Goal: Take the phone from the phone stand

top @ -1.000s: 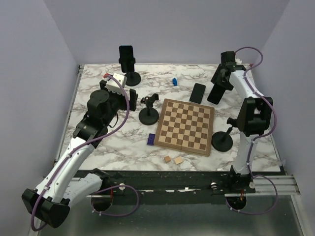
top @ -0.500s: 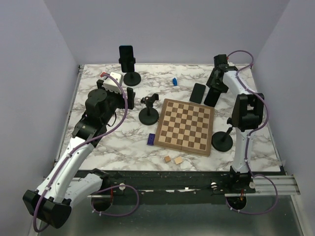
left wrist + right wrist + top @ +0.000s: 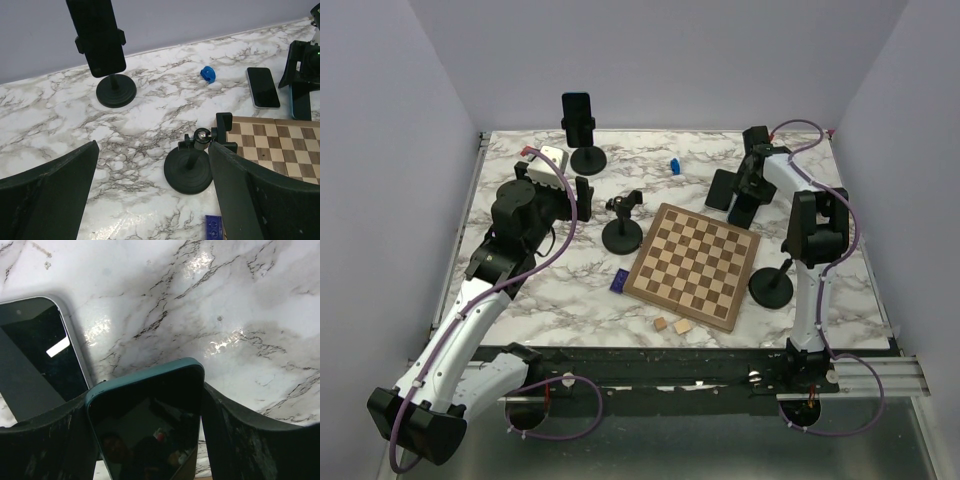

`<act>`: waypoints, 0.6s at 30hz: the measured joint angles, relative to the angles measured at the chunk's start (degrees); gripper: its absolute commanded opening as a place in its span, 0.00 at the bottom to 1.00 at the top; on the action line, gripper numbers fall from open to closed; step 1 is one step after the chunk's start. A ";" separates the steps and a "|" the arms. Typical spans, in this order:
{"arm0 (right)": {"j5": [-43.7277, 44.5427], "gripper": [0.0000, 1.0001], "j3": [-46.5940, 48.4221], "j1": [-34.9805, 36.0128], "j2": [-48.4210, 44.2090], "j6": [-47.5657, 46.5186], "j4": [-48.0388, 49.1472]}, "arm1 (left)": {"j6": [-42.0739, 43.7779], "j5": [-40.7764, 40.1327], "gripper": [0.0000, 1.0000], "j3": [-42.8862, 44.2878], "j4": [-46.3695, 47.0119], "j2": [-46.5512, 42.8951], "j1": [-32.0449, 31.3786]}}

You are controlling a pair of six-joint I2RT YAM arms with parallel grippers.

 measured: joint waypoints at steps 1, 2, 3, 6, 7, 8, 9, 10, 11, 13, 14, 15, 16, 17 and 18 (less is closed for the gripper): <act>0.07 0.15 -0.15 0.00 0.00 0.11 -0.02 | -0.02 0.02 0.98 0.00 0.00 0.00 0.04; 0.28 0.17 -0.17 0.00 0.00 0.20 -0.09 | -0.07 0.07 0.98 0.00 0.00 0.00 0.07; 0.63 0.18 -0.17 0.00 0.00 0.20 -0.11 | -0.11 0.13 0.98 0.00 0.00 0.00 0.09; 1.84 0.21 -0.15 0.00 0.09 -0.04 -0.07 | -0.28 0.20 0.98 0.00 0.00 0.00 0.11; 2.38 0.21 -0.11 0.00 0.20 -0.28 -0.07 | -0.37 0.22 0.98 0.00 0.00 0.00 0.13; 2.95 0.21 0.04 0.00 0.42 -0.63 -0.09 | -0.48 0.33 0.98 0.00 0.00 0.00 0.15; 3.37 0.22 0.52 0.00 0.85 -1.11 -0.20 | -0.52 0.39 0.98 0.00 0.00 0.00 0.20; 3.72 0.22 1.11 0.00 1.49 -1.60 -0.15 | -0.66 0.50 0.98 0.00 0.00 0.00 0.24; 3.87 0.24 1.92 0.00 1.99 -2.05 -0.11 | -0.70 0.57 0.98 0.00 0.00 0.00 0.31; 4.17 0.26 2.86 0.00 2.71 -2.86 0.42 | -0.85 0.72 0.98 0.00 0.00 0.00 0.39; 4.22 0.27 3.19 0.02 2.93 -3.28 0.72 | -0.90 0.79 0.98 0.00 0.00 0.00 0.39; 4.24 0.28 3.63 0.02 3.23 -3.69 0.81 | -0.94 0.87 0.98 0.00 0.00 0.02 0.39; 4.26 0.30 3.91 0.04 3.43 -4.02 0.98 | -0.98 0.98 0.98 0.00 0.00 0.07 0.39; 4.33 0.32 4.24 0.07 3.65 -4.28 1.07 | -1.05 1.07 0.98 0.00 0.00 0.13 0.46; 4.48 0.36 4.59 0.07 3.87 -4.61 1.07 | -1.09 1.14 0.98 0.00 0.00 0.24 0.46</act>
